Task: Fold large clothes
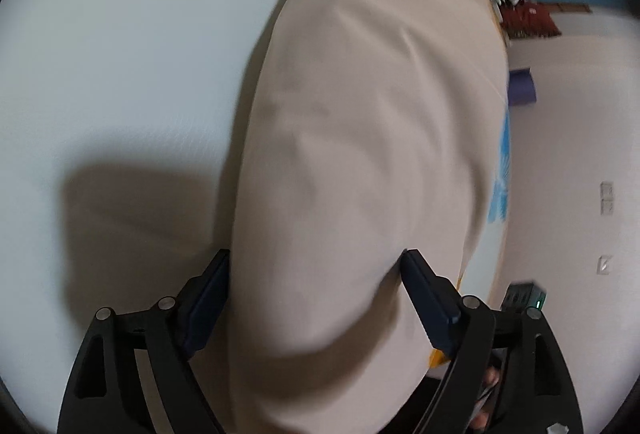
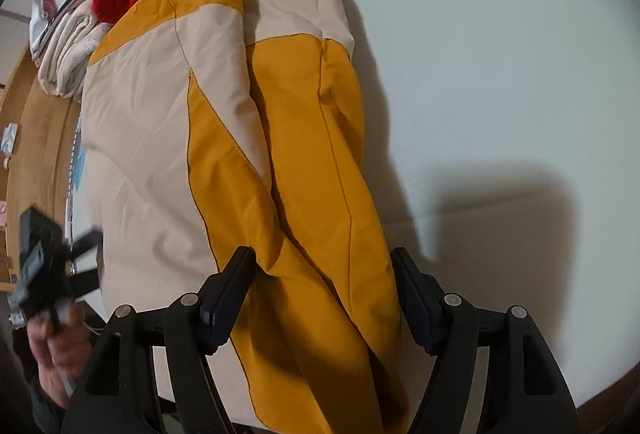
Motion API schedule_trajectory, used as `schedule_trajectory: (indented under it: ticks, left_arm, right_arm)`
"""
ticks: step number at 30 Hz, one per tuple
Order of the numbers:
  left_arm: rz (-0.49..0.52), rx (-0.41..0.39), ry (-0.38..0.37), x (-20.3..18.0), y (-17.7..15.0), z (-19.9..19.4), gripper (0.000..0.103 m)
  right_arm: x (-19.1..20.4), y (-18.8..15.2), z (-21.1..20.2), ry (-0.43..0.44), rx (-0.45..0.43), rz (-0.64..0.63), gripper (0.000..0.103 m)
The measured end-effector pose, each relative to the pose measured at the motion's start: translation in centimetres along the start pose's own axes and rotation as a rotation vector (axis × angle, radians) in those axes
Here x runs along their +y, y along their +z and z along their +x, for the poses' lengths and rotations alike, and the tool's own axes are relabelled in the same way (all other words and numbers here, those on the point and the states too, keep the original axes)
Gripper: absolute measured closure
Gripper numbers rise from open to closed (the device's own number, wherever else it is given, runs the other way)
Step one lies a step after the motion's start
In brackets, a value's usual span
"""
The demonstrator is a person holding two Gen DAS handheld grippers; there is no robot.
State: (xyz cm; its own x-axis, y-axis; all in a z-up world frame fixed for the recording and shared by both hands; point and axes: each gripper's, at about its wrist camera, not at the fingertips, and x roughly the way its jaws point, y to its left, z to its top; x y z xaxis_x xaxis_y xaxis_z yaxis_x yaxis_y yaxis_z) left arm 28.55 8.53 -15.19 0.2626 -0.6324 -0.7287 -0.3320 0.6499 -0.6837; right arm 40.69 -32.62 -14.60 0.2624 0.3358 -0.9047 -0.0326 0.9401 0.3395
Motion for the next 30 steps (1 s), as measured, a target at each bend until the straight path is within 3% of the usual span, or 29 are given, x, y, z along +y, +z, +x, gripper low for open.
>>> schedule_trajectory:
  ticks: [3, 6, 9, 14, 18, 21, 23, 25, 26, 28, 30]
  left_arm:
    - [0.015, -0.030, -0.014, -0.3, 1.1, 0.8, 0.024]
    - [0.090, -0.097, 0.032, -2.3, 2.0, 0.1, 0.037]
    - [0.179, -0.154, 0.053, -5.1, 3.9, -1.6, 0.046]
    - [0.229, -0.221, 0.058, -8.0, 8.3, -3.8, 0.051]
    - [0.213, -0.252, 0.179, -6.2, 11.6, -4.7, 0.045]
    - [0.208, -0.257, 0.240, -4.8, 10.9, -5.9, 0.047]
    - [0.291, -0.231, 0.247, -5.8, 9.5, -6.7, 0.047]
    - [0.409, -0.142, 0.289, -6.3, 7.3, -6.0, 0.043]
    - [0.423, -0.100, 0.306, -5.9, 6.6, -5.4, 0.043]
    - [0.390, 0.010, 0.359, -4.4, 5.6, -3.1, 0.039]
    - [0.298, 0.019, 0.347, -2.2, 5.3, -2.1, 0.039]
  right_arm:
    - [0.9, -0.4, -0.4, 0.019, -0.018, -0.023, 0.058]
    - [1.6, -0.7, -0.9, 0.062, -0.039, 0.004, 0.081]
    - [2.6, -0.8, -0.7, 0.094, -0.088, 0.038, 0.086]
    - [5.6, 1.2, 0.2, 0.085, -0.194, 0.014, 0.088]
    - [8.3, 3.5, 0.2, 0.084, -0.252, -0.010, 0.088]
    - [8.6, 4.7, 0.2, 0.007, -0.248, -0.045, 0.084]
    - [9.1, 4.9, -0.1, -0.013, -0.255, -0.066, 0.083]
    - [9.1, 4.9, -0.6, -0.058, -0.278, -0.090, 0.083]
    - [9.0, 4.9, -0.9, -0.055, -0.286, -0.079, 0.083]
    - [8.5, 4.8, -1.6, -0.043, -0.289, -0.034, 0.079]
    - [7.7, 3.7, -2.3, -0.066, -0.284, 0.010, 0.059]
